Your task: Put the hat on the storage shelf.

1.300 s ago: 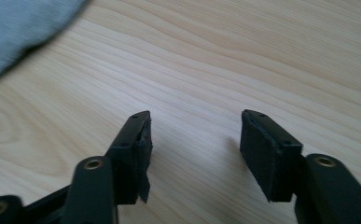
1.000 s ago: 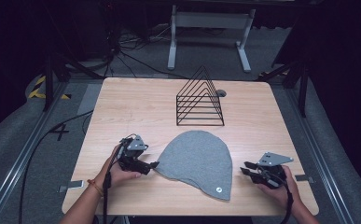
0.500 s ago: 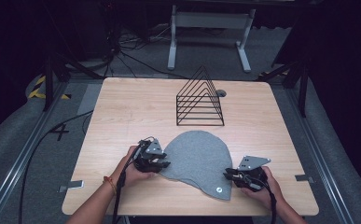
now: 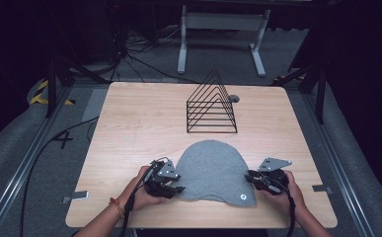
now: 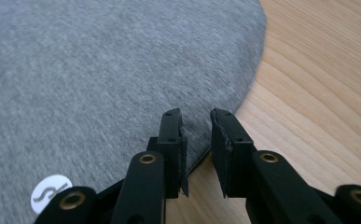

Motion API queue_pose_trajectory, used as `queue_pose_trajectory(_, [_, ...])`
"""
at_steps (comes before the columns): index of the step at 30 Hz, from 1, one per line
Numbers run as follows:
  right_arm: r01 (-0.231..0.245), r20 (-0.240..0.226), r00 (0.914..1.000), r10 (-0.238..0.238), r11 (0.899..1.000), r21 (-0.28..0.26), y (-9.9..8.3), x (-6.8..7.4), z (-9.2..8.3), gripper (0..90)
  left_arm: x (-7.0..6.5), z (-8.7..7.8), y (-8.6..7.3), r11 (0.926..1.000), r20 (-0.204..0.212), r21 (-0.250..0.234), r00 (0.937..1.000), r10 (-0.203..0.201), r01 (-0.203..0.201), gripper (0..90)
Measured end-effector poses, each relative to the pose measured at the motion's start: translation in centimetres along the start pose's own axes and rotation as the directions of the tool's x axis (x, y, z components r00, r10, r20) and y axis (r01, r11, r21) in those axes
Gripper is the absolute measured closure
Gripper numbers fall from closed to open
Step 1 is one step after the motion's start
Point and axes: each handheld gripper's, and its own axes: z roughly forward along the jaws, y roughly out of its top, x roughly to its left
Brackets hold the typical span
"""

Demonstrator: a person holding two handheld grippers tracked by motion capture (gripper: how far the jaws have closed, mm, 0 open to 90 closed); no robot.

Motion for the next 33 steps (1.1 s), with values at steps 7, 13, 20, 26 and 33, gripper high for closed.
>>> queue_pose_trajectory(7, [0.009, 0.012, 0.9999, -0.010, 1.000, 0.030, 0.7, -0.9, 0.2, 70.1, -0.3, 0.0, 0.6, 0.9991, -0.011, 0.015, 0.9992, 0.040, -0.040, 50.9])
queue_pose_trajectory(13, [-0.017, 0.012, 0.9998, 0.017, 1.000, -0.006, 1.9, -1.8, -0.3, 60.5, 2.2, -1.0, 1.8, 0.9980, -0.113, -0.052, 0.9926, -0.043, 0.037, 38.8])
queue_pose_trajectory(20, [-0.052, -0.006, 0.9986, 0.052, 0.999, 0.017, 3.7, -3.1, 1.1, 49.4, 4.4, 0.5, 3.1, 0.9962, -0.144, -0.044, 0.9863, -0.081, 0.075, 32.9])
queue_pose_trajectory(26, [-0.071, -0.003, 0.9975, 0.071, 0.996, 0.045, 4.7, -3.7, 3.2, 41.8, 6.0, 2.0, 4.1, 0.9933, -0.160, -0.028, 0.9804, -0.115, 0.112, 31.2])
queue_pose_trajectory(33, [-0.089, 0.003, 0.9960, 0.089, 0.995, 0.050, 5.1, -3.8, 4.6, 35.3, 7.2, 3.0, 4.3, 0.9886, -0.159, -0.017, 0.9758, -0.150, 0.150, 29.3])
